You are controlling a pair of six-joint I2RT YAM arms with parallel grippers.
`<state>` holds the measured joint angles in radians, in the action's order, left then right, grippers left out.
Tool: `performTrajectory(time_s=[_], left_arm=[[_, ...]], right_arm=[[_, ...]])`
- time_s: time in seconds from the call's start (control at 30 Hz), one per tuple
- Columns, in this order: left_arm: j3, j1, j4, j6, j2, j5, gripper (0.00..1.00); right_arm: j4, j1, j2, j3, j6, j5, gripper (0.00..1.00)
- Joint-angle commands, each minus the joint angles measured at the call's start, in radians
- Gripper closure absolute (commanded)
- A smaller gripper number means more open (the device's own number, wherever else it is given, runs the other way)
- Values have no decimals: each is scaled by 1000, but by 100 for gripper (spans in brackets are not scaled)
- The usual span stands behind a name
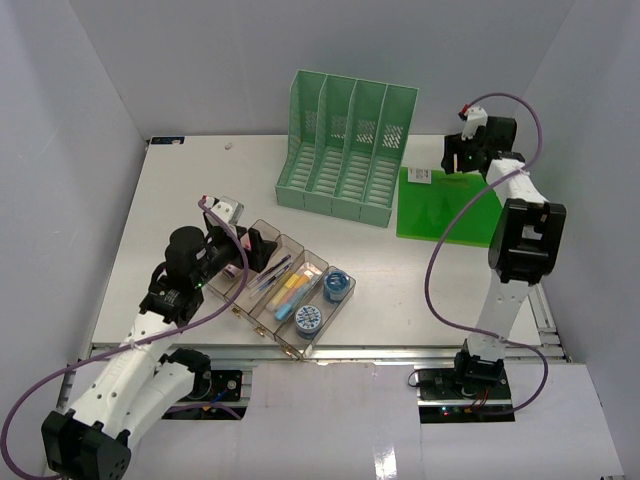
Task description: Organize the desk
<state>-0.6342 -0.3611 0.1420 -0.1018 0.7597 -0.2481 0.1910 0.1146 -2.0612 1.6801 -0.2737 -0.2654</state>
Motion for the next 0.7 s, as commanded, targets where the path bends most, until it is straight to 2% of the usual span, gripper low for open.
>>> performTrajectory(time_s=[0.0,0.23,0.5,0.67], left_arm=[[-9,7,-4,13,10,-6,2],[-19,10,0,17,41,-16,2],[-21,18,-2,19,50,-33,2],[-19,20,1,19,55,-38,2]], right_arm=[[10,-6,-202,271,132,167,31],[-21,-26,-350,399,187,228,31],[-29,-27,-413,399,221,249,31],[17,-27,-392,376,263,231,40]])
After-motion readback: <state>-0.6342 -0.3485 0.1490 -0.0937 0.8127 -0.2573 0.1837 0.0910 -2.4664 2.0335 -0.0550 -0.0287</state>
